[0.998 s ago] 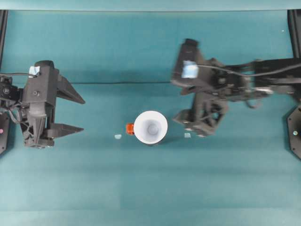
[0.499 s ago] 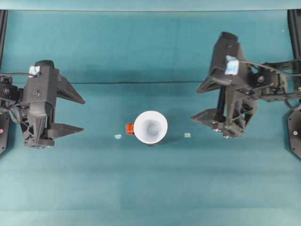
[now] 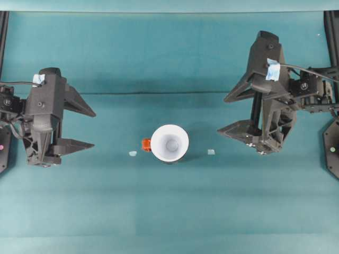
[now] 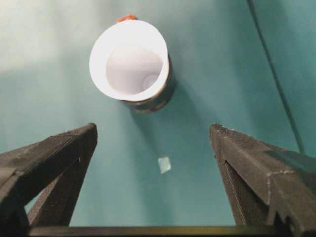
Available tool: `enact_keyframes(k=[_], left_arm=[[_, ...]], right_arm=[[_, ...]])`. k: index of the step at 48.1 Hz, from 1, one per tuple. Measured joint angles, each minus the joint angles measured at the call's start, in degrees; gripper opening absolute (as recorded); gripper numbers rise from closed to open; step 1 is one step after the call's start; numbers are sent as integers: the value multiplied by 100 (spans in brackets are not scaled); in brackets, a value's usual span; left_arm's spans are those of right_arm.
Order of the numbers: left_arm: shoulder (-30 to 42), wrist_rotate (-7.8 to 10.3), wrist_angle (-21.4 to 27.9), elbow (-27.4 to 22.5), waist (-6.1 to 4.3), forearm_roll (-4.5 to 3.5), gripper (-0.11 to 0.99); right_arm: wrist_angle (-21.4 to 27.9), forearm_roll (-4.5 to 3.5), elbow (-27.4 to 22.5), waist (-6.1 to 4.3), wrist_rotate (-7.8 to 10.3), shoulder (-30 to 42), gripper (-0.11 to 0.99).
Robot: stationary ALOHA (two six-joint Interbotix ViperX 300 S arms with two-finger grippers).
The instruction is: Put the paper cup into the moved red handle cup holder.
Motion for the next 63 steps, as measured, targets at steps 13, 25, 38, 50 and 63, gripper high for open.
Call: enact_keyframes(k=[13,25,38,50,63], left_arm=[[0,-18,-9,0,0,0,92],[-9,-44,-114,0,0,0,92],[-79,-70,-299,9,0,0,92],[-88,-70,-299,9,0,0,92],[-88,-70,-299,9,0,0,92]], right_arm=[[0,0,18,-9,9,-18,82],[-9,0,26,0,0,-18,82],[-44,0,44,0,0,-18,83],[-70,0,44,0,0,-18,82],[-70,0,44,0,0,-26,82]])
